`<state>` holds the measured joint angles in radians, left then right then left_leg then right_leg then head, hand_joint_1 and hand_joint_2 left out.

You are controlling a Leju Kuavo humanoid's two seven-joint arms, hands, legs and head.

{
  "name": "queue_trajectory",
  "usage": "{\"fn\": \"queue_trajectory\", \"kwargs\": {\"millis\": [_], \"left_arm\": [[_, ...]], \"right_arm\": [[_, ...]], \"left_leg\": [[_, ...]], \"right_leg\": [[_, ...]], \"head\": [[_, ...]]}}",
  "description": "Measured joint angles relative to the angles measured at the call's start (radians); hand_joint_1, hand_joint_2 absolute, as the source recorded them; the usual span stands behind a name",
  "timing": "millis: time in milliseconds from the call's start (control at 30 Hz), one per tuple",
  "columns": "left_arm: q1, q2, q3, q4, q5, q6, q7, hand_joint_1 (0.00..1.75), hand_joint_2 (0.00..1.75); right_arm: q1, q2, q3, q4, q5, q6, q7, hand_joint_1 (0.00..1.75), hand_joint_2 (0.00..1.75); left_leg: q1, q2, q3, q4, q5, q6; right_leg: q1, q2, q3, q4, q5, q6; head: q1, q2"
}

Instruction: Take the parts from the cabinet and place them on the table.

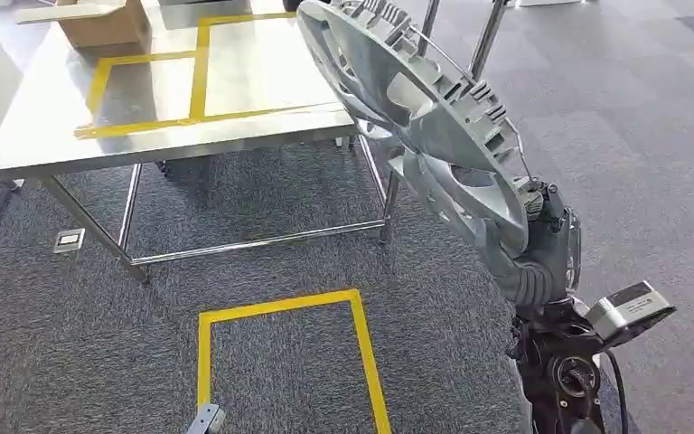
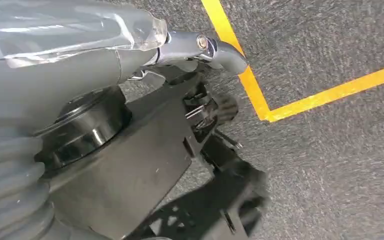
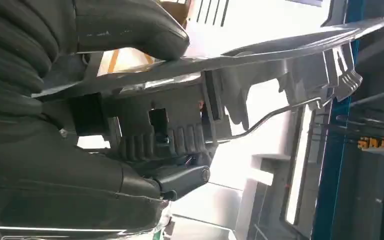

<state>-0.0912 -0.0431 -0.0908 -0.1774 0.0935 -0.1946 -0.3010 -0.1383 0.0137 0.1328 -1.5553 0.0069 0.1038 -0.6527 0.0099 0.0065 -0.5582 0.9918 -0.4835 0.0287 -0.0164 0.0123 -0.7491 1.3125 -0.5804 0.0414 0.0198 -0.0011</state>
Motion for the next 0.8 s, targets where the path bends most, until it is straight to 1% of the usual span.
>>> {"fn": "queue_trajectory", "kwargs": {"millis": [33, 67, 100, 133, 167, 200, 233, 267, 300, 367, 400, 433, 467, 533, 567, 600, 633, 667, 733, 800], "left_arm": [[0.001, 0.0, 0.001, 0.0, 0.0, 0.0, 0.0, 0.0, 1.75], [0.001, 0.0, 0.001, 0.0, 0.0, 0.0, 0.0, 0.0, 1.75], [0.001, 0.0, 0.002, 0.0, 0.0, 0.0, 0.0, 0.0, 1.75], [0.0, -0.001, 0.003, 0.0, 0.0, 0.0, 0.0, 0.0, 1.75], [0.0, -0.002, 0.003, 0.0, 0.0, 0.0, 0.0, 0.0, 1.75], [0.0, -0.001, 0.003, 0.0, 0.0, 0.0, 0.0, 0.0, 1.75], [-0.001, -0.001, 0.003, 0.0, 0.0, 0.0, 0.0, 0.0, 1.75], [0.0, 0.001, 0.003, 0.0, 0.0, 0.0, 0.0, 0.0, 1.75], [0.0, 0.001, 0.003, 0.0, 0.0, 0.0, 0.0, 0.0, 1.75], [0.0, 0.002, 0.003, 0.0, 0.0, 0.0, 0.0, 0.0, 1.75], [0.0, 0.002, 0.003, 0.0, 0.0, 0.0, 0.0, 0.0, 1.75], [-0.001, 0.001, 0.004, 0.0, 0.0, 0.0, 0.0, 0.0, 1.75], [-0.001, 0.0, 0.004, 0.0, 0.001, -0.001, -0.002, 0.0, 1.75], [-0.001, -0.002, 0.005, 0.0, 0.001, -0.004, -0.008, 0.0, 1.75], [-0.001, -0.005, 0.006, 0.0, 0.001, -0.005, -0.011, 0.0, 1.75], [-0.001, -0.007, 0.006, 0.0, 0.001, -0.006, -0.014, 0.0, 1.75], [-0.001, -0.008, 0.006, 0.0, 0.001, -0.006, -0.015, 0.0, 1.75], [-0.001, -0.01, 0.006, 0.0, 0.0, -0.008, -0.015, 0.0, 1.75], [0.0, -0.01, 0.006, 0.0, -0.004, -0.012, -0.015, 0.0, 1.75], [0.0, -0.01, 0.006, 0.0, -0.007, -0.015, -0.012, 0.0, 1.75]], "right_arm": [[0.002, 0.0, 0.0, 0.0, 0.0, 0.0, 0.0, 1.75, 1.75], [0.003, 0.0, 0.0, 0.0, 0.0, 0.0, 0.0, 1.75, 1.75], [0.003, -0.001, -0.001, 0.0, 0.0, 0.0, 0.0, 1.75, 1.75], [0.003, -0.001, -0.002, 0.0, 0.0, 0.0, 0.0, 1.75, 1.75], [0.003, -0.001, -0.002, 0.0, 0.0, 0.0, 0.0, 1.75, 1.75], [0.003, -0.001, -0.001, 0.0, 0.0, 0.0, 0.0, 1.75, 1.75], [0.004, 0.0, -0.001, 0.0, 0.0, 0.0, -0.001, 1.75, 1.75], [0.005, 0.0, -0.001, 0.0, 0.0, 0.0, -0.001, 1.75, 1.75], [0.005, 0.0, -0.002, 0.0, 0.001, 0.0, 0.0, 1.75, 1.75], [0.005, 0.0, -0.003, 0.0, 0.004, -0.011, 0.0, 1.75, 1.75], [0.005, 0.0, -0.005, 0.0, 0.015, -0.024, 0.004, 1.75, 1.75], [0.004, -0.001, -0.006, 0.0, 0.034, -0.039, 0.013, 1.75, 1.75], [0.003, -0.003, -0.006, 0.001, 0.063, -0.062, 0.029, 1.75, 1.75], [-0.011, -0.021, -0.008, 0.021, 0.185, -0.152, 0.091, 1.75, 1.75], [-0.03, -0.04, -0.013, 0.049, 0.266, -0.202, 0.135, 1.75, 1.75], [-0.058, -0.068, -0.02, 0.089, 0.341, -0.241, 0.173, 1.75, 1.75], [-0.087, -0.102, -0.032, 0.137, 0.41, -0.268, 0.205, 1.75, 1.75], [-0.117, -0.131, -0.043, 0.179, 0.464, -0.283, 0.231, 1.75, 1.75], [-0.2, -0.205, -0.058, 0.302, 0.603, -0.312, 0.294, 1.75, 1.75], [-0.291, -0.282, -0.055, 0.432, 0.759, -0.338, 0.353, 1.75, 1.75]], "left_leg": [[0.0, 0.005, 0.0, 0.0, 0.0, 0.0], [0.0, 0.008, 0.0, 0.0, 0.0, 0.0], [0.0, 0.011, 0.002, 0.001, -0.001, -0.001], [0.001, 0.012, 0.004, 0.002, -0.002, -0.004], [0.001, 0.013, 0.006, 0.004, -0.005, -0.008], [-0.007, 0.014, 0.002, 0.008, -0.008, -0.015], [-0.009, 0.014, -0.002, 0.011, -0.009, -0.018], [-0.011, 0.013, -0.004, 0.013, -0.012, -0.011], [-0.01, 0.013, -0.005, 0.012, -0.007, -0.005], [-0.01, 0.013, -0.002, 0.006, -0.005, -0.004], [-0.009, 0.013, -0.001, 0.003, -0.003, -0.005], [-0.009, 0.013, 0.0, 0.001, -0.002, -0.007], [-0.009, 0.013, 0.001, 0.0, -0.001, -0.008], [-0.008, 0.013, 0.0, -0.002, 0.001, -0.012], [-0.007, 0.014, 0.0, -0.002, 0.002, -0.018], [-0.006, 0.013, -0.001, -0.003, 0.002, -0.029], [-0.006, 0.013, -0.002, -0.003, 0.003, -0.031], [-0.006, 0.013, -0.003, -0.002, 0.004, -0.032], [-0.007, 0.013, -0.007, 0.0, 0.005, -0.032], [-0.01, 0.013, -0.009, 0.002, 0.006, -0.03]], "right_leg": [[-0.001, -0.001, -0.015, 0.035, -0.004, 0.002], [-0.002, -0.002, -0.003, 0.017, 0.012, 0.001], [-0.002, -0.004, 0.035, -0.052, 0.048, -0.001], [-0.003, -0.008, 0.089, -0.154, 0.091, -0.003], [-0.003, -0.015, 0.141, -0.25, 0.126, -0.004], [0.0, -0.025, 0.163, -0.291, 0.111, -0.007], [0.001, -0.018, 0.161, -0.294, 0.12, -0.017], [-0.003, -0.017, 0.159, -0.295, 0.121, -0.016], [-0.002, -0.015, 0.159, -0.295, 0.122, -0.017], [0.001, -0.014, 0.158, -0.295, 0.122, -0.019], [0.002, -0.014, 0.158, -0.295, 0.122, -0.02], [0.003, -0.014, 0.158, -0.295, 0.122, -0.023], [0.004, -0.014, 0.157, -0.294, 0.122, -0.027], [0.006, -0.014, 0.157, -0.294, 0.123, -0.028], [0.006, -0.014, 0.157, -0.294, 0.123, -0.029], [0.007, -0.014, 0.156, -0.294, 0.123, -0.03], [0.007, -0.015, 0.156, -0.293, 0.124, -0.03], [0.007, -0.016, 0.155, -0.293, 0.125, -0.032], [0.004, -0.016, 0.153, -0.293, 0.128, -0.031], [0.001, -0.015, 0.151, -0.293, 0.132, -0.027]], "head": [[0.0, 0.0], [0.0, 0.0], [0.0, 0.0], [0.0, 0.0], [0.0, 0.0], [0.0, 0.0], [-0.003, 0.0], [-0.002, 0.0], [-0.003, 0.0], [-0.003, 0.0], [-0.003, 0.0], [-0.003, 0.0], [-0.003, 0.0], [-0.003, 0.0], [-0.003, 0.0], [-0.002, 0.0], [-0.002, 0.0], [-0.002, 0.0], [-0.002, 0.0], [-0.002, 0.0]]}}
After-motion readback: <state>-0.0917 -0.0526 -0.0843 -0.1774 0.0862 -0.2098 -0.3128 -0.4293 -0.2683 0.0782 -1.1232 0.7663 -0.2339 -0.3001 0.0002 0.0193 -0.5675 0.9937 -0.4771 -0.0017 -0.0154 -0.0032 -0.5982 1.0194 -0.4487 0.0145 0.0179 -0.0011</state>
